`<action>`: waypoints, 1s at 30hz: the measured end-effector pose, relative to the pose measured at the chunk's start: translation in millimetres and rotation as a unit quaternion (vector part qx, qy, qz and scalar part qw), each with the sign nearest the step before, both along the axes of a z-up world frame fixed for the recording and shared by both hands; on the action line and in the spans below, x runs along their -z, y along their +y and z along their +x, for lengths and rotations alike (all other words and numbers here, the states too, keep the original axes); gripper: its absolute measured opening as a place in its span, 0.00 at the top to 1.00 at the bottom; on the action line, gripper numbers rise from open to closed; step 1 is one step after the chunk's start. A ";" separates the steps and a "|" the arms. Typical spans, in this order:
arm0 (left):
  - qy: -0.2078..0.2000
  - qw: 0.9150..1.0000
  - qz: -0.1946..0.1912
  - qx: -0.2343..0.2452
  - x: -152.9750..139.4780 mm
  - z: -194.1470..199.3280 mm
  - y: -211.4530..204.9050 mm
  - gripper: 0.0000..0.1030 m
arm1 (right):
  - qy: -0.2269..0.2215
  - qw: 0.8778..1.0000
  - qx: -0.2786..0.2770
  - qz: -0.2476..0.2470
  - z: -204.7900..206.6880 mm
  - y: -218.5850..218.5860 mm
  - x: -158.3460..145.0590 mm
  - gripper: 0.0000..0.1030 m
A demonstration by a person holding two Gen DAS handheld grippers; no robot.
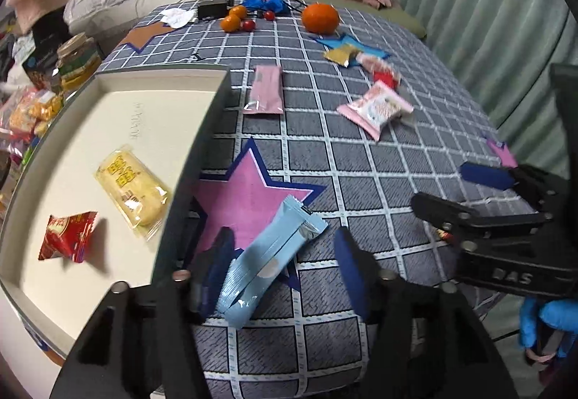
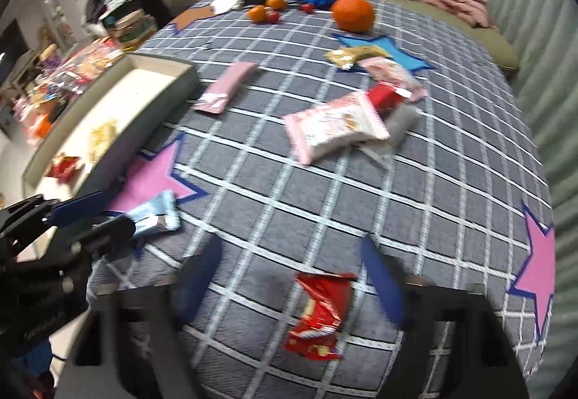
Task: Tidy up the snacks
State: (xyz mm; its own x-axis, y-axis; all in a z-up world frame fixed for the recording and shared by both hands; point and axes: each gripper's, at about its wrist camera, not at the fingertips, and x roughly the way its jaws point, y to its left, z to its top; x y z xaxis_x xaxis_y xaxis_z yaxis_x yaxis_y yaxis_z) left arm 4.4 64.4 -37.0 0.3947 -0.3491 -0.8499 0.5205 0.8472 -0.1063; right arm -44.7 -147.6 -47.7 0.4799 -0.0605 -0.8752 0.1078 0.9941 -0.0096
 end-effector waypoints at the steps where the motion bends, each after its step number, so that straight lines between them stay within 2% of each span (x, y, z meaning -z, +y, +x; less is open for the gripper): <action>1: -0.004 1.000 0.010 0.004 2.8 0.0 -4.1 0.30 | 0.001 1.000 0.000 -0.002 -1.7 -1.4 0.4 0.20; 4: -0.003 0.999 0.049 0.010 16.3 3.7 -15.3 0.26 | 0.014 1.000 0.006 -0.012 -10.0 -9.9 7.6 0.20; 6: 0.013 0.998 0.061 0.009 27.7 6.7 -18.2 0.26 | 0.024 1.000 0.014 0.000 -16.3 -18.1 16.3 0.20; 8: 0.000 0.997 0.072 0.008 32.2 4.4 -19.9 0.24 | 0.034 0.999 0.020 0.014 -19.8 -23.5 24.9 0.21; 9: 0.000 0.997 0.073 0.007 32.2 3.9 -19.9 0.24 | 0.041 0.999 0.022 0.022 -22.4 -25.3 31.5 0.25; 10: 0.001 0.997 0.073 0.006 32.1 3.8 -20.1 0.27 | 0.041 0.999 0.023 0.018 -24.2 -24.9 33.2 0.37; 11: 0.002 0.998 0.067 0.004 31.3 3.6 -19.6 0.36 | 0.032 0.999 0.020 0.008 -25.7 -22.1 31.7 0.44; 12: 0.005 0.998 0.057 0.003 29.8 3.7 -18.6 0.51 | 0.027 0.999 0.012 0.018 -25.2 -21.0 29.6 0.63; 13: 0.005 0.999 0.054 0.000 28.2 3.9 -17.9 0.68 | 0.026 0.999 0.012 0.022 -25.0 -20.5 28.2 0.72; 14: 0.008 0.999 0.051 0.000 26.6 4.4 -17.8 0.75 | 0.021 0.999 0.012 0.026 -24.2 -20.4 25.9 0.73; 17: 0.021 0.999 0.024 -0.005 20.6 4.9 -11.9 0.75 | 0.004 0.999 0.006 0.032 -20.7 -18.5 15.9 0.73; 30: -0.045 0.997 -0.032 -0.048 -46.3 29.2 27.9 0.75 | -0.033 0.997 -0.052 0.041 18.7 23.2 -26.9 0.73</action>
